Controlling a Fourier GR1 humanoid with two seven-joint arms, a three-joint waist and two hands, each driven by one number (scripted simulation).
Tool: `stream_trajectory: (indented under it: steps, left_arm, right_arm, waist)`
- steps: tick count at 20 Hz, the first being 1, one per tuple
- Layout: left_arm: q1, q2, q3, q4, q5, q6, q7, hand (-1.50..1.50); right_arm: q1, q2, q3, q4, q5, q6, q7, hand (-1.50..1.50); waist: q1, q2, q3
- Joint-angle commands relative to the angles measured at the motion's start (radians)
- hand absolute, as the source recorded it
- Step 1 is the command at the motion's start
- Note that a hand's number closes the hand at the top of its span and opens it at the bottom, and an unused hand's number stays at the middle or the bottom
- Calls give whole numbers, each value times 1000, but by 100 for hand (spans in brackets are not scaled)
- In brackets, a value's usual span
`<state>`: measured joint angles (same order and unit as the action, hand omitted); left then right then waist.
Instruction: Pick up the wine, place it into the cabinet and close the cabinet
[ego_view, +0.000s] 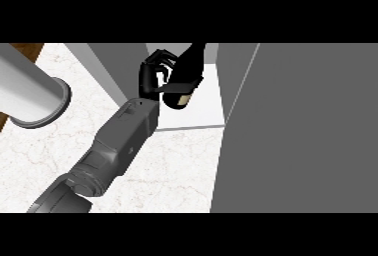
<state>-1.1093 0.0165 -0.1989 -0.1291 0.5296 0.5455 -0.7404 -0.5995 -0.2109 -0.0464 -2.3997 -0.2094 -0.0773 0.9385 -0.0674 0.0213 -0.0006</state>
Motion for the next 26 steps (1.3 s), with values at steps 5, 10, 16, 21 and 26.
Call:
stream_trajectory:
  steps: [5,10,16,21,26]
  left_arm:
    - [-71,-4,7,73,-20,42,58,150]
    - [-4,28,6,106,-30,45,21,150]
    - [-5,2,81,56,41,-29,32,150]
    - [45,-16,109,54,64,-149,28,150]
    - [95,-16,154,47,116,-214,27,150]
  right_arm:
    - [9,-2,-36,-27,-67,21,-15,-150]
    - [9,18,11,-32,-30,18,-31,-150]
    - [-9,6,-5,-54,-61,11,17,-150]
    - [-44,7,-11,-14,-41,-12,33,-150]
    - [-53,23,17,-13,-40,-6,10,-150]
  waist:
    - [-25,11,0]
    - [-24,16,-1]
    - [-38,14,-2]
    - [-31,14,-3]
    - [-57,20,-4]
